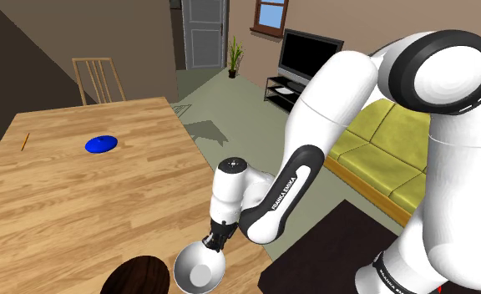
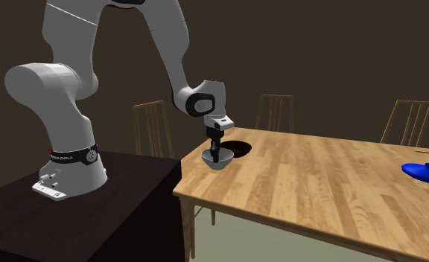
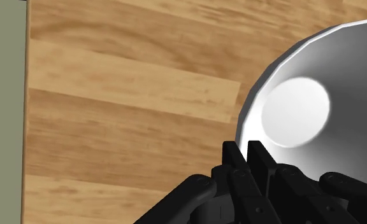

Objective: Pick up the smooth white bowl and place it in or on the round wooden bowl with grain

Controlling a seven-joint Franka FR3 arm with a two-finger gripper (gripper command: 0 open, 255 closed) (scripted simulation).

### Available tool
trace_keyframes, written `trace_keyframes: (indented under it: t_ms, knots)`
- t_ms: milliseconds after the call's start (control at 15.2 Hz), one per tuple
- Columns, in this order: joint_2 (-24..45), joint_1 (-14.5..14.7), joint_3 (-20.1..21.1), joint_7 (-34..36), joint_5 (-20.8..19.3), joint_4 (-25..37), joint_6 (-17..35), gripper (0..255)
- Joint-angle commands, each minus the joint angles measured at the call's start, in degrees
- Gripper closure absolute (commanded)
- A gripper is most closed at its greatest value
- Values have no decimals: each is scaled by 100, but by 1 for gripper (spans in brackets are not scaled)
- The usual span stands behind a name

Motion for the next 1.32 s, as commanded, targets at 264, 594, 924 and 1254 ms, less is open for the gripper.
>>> trace_keyframes:
  t_ms: [264, 594, 924, 1254]
  knots:
    - [-247, -163, 207, -118, 175, -62, -195, 255]
    - [-665, -421, 537, -350, 519, -135, -529, 255]
    - [-1084, -632, 819, -613, 914, -172, -881, 255]
    - [-1503, -776, 1024, -881, 1319, -169, -1257, 255]
